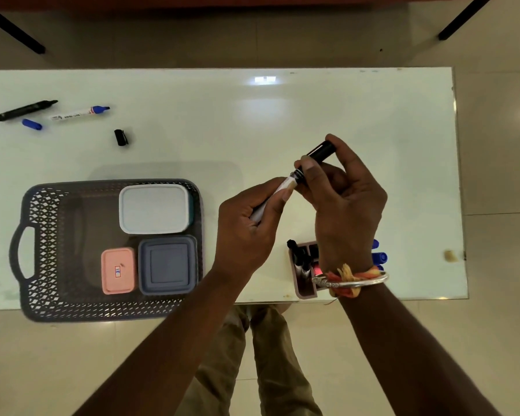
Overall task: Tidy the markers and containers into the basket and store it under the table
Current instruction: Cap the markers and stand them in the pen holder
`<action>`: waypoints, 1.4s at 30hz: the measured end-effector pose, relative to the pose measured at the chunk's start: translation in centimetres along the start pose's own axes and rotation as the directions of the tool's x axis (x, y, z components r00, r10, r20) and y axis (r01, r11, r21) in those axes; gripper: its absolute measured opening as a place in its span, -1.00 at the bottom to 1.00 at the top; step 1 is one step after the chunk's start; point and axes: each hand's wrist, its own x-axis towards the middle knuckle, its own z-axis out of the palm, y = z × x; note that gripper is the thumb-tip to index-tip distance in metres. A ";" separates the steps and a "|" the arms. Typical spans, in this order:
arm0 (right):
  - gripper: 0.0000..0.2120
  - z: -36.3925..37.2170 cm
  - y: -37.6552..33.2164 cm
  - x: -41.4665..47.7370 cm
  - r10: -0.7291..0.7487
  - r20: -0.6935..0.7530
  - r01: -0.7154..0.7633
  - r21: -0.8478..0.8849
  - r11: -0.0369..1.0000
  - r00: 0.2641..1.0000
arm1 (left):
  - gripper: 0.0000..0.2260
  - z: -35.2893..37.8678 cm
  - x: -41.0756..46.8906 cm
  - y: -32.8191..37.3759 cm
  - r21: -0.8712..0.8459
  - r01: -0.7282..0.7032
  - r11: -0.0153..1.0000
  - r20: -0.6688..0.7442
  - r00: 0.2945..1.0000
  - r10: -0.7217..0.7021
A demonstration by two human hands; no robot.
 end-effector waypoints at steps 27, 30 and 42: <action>-0.81 19.2 15.3 11.1 0.244 0.324 0.141 -0.818 0.558 0.914 | -0.82 -23.1 13.0 -12.6 0.081 0.446 0.892 -0.162 0.889 -0.429; -0.80 21.3 16.7 12.4 0.215 0.344 0.202 -0.846 0.494 0.914 | -0.81 -26.3 14.0 -14.5 0.131 0.485 0.865 -0.232 0.863 -0.449; -0.69 29.6 16.0 10.7 0.025 0.606 0.574 -0.766 0.289 0.795 | -0.81 -35.1 14.0 -19.6 0.253 0.539 0.804 -0.416 0.810 -0.412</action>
